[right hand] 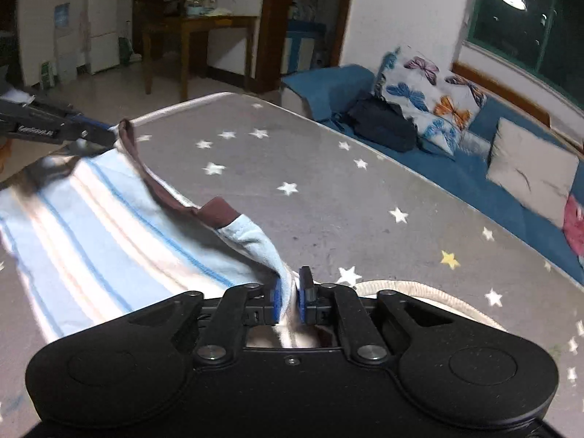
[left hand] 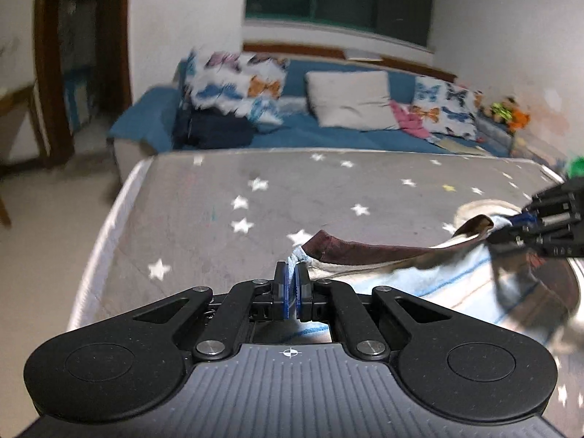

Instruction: Fold clothes

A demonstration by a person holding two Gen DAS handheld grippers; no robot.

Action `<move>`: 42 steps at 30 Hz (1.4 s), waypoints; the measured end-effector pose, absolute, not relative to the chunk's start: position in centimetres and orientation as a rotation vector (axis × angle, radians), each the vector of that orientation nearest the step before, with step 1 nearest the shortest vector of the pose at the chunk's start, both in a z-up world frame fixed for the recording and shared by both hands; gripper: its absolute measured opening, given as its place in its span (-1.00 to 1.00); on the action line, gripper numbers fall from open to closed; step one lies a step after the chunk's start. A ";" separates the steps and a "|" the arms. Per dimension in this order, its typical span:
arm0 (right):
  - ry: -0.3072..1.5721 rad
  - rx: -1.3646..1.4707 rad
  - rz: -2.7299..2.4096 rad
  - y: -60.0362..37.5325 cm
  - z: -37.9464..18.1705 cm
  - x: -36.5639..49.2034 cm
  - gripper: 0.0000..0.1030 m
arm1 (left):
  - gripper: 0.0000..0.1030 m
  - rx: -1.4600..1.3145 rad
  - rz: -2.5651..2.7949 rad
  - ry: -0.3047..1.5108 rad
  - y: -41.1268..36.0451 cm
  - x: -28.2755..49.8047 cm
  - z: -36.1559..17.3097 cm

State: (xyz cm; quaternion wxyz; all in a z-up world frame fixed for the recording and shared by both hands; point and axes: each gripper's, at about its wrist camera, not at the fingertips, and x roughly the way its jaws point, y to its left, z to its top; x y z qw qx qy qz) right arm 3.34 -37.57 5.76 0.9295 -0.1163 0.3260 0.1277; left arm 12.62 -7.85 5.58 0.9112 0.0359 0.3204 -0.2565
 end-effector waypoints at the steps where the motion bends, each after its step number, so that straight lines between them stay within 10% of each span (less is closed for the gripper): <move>1: 0.670 -0.228 0.254 -37.8 5.7 3.5 -0.67 | -0.92 0.060 -0.520 0.685 -7.7 13.4 5.0; 9: 0.692 -0.144 0.194 -39.3 4.9 5.2 -0.17 | -0.67 0.154 -0.455 0.696 -8.1 14.9 3.8; 42: 0.686 -0.058 0.199 -38.0 1.5 3.9 -0.33 | -0.81 -0.057 -0.446 0.738 -3.1 11.8 1.4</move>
